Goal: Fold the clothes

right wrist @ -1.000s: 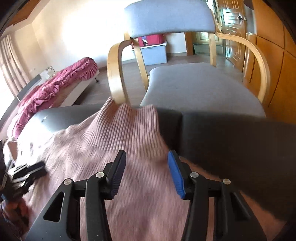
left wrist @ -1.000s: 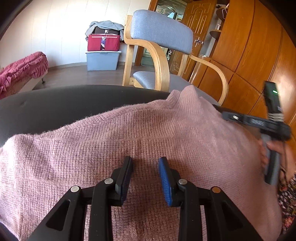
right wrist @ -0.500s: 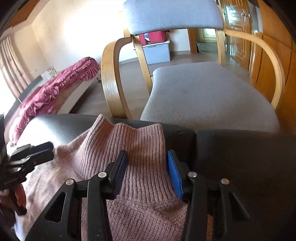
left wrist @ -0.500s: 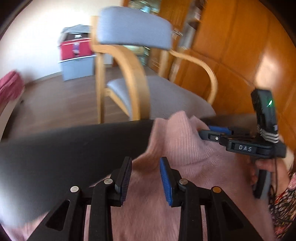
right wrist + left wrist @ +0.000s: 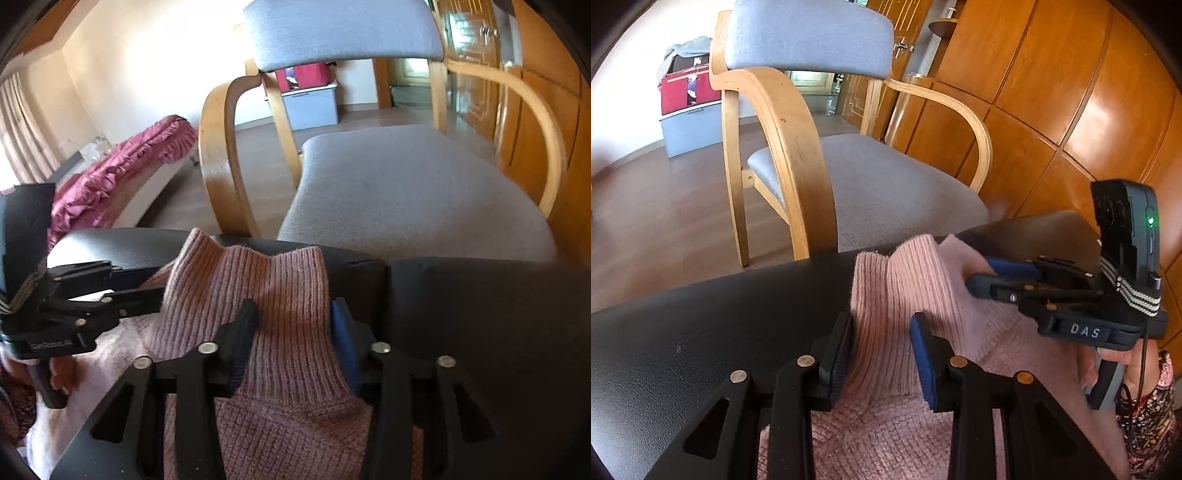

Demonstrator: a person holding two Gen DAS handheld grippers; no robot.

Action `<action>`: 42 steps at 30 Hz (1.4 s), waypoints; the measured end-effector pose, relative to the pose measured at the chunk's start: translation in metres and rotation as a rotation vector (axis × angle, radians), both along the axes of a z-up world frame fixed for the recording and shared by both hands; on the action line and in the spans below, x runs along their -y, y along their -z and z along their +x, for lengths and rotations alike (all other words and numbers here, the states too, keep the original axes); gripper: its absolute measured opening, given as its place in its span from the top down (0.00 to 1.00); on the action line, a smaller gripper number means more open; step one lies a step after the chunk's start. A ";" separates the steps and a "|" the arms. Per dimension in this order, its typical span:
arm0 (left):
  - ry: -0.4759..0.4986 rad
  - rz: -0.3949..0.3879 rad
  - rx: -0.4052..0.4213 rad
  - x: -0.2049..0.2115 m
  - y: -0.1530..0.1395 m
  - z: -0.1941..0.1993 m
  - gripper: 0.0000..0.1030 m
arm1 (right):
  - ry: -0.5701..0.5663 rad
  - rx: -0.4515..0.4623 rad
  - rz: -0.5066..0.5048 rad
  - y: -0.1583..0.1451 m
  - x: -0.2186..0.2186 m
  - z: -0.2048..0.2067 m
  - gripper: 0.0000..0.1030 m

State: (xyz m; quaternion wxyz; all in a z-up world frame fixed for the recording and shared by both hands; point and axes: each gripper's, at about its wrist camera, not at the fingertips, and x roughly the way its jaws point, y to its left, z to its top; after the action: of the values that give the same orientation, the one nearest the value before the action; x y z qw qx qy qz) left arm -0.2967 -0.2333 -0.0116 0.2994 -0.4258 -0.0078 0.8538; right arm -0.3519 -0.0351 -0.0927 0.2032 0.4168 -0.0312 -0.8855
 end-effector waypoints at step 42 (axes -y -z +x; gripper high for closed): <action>-0.002 0.349 0.099 0.075 0.002 0.178 0.96 | -0.077 0.082 -0.142 -0.005 -0.040 0.167 0.85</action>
State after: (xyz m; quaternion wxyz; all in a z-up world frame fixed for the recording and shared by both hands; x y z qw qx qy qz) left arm -0.1185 -0.3087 -0.0132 0.3673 -0.4091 -0.1710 0.8176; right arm -0.1846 0.0050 -0.0875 0.2648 0.4383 -0.0863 -0.8546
